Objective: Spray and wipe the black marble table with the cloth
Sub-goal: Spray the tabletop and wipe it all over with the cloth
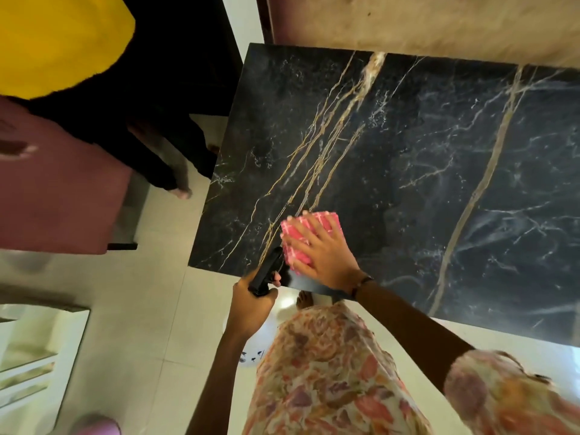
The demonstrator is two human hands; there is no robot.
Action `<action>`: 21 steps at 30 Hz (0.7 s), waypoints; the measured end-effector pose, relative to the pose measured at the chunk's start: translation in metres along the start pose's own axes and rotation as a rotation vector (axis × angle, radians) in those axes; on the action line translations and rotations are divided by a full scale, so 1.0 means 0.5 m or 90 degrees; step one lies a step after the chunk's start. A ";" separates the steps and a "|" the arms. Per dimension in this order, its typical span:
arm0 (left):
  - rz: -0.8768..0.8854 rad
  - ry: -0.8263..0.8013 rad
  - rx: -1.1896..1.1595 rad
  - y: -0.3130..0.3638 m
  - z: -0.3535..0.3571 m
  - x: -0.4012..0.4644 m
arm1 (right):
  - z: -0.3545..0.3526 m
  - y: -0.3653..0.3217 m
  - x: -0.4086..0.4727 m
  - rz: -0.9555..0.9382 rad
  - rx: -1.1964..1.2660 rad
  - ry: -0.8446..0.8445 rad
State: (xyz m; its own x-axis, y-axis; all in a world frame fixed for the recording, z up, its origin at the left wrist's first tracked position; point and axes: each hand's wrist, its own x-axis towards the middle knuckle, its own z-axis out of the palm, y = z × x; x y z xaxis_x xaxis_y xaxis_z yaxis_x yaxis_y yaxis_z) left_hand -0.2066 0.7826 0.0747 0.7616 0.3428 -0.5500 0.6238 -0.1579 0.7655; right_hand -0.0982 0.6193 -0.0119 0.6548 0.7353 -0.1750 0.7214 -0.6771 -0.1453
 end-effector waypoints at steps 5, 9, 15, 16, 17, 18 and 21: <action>-0.024 0.011 -0.016 -0.015 -0.014 -0.005 | 0.013 0.081 -0.105 -0.109 -0.028 0.000; -0.010 0.008 -0.025 -0.019 -0.029 -0.010 | -0.012 0.069 -0.043 0.030 -0.026 0.002; -0.017 0.028 -0.007 -0.026 -0.040 -0.017 | 0.000 -0.097 0.052 0.017 0.018 -0.006; -0.028 0.039 -0.007 -0.027 -0.040 -0.017 | 0.006 -0.109 0.041 -0.016 0.030 -0.017; -0.036 0.049 -0.008 -0.029 -0.041 -0.015 | 0.011 -0.114 0.023 -0.048 0.039 -0.018; -0.034 0.050 -0.007 -0.029 -0.041 -0.014 | 0.016 -0.109 -0.001 -0.077 0.039 -0.012; 0.000 0.012 0.008 -0.024 -0.041 -0.012 | 0.026 -0.053 -0.086 -0.100 0.027 0.005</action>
State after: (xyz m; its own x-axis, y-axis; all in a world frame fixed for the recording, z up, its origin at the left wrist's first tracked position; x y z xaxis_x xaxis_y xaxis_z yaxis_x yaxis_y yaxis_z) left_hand -0.2224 0.8015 0.0756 0.7578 0.3603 -0.5440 0.6266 -0.1692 0.7607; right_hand -0.1487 0.6052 -0.0133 0.5364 0.8325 -0.1388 0.8054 -0.5540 -0.2107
